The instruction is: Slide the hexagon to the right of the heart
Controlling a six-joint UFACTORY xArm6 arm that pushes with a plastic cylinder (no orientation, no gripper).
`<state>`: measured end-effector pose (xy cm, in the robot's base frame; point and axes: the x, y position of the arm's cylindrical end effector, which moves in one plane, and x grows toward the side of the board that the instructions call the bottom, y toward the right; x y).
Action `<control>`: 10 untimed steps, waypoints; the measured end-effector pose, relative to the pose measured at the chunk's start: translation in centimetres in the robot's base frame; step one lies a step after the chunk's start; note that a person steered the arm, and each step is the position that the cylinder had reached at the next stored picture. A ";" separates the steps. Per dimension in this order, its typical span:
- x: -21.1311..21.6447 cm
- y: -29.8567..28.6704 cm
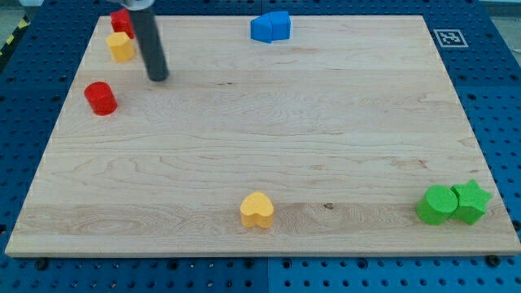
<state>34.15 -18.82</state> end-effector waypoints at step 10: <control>-6.7 -3.3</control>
<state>27.47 -22.15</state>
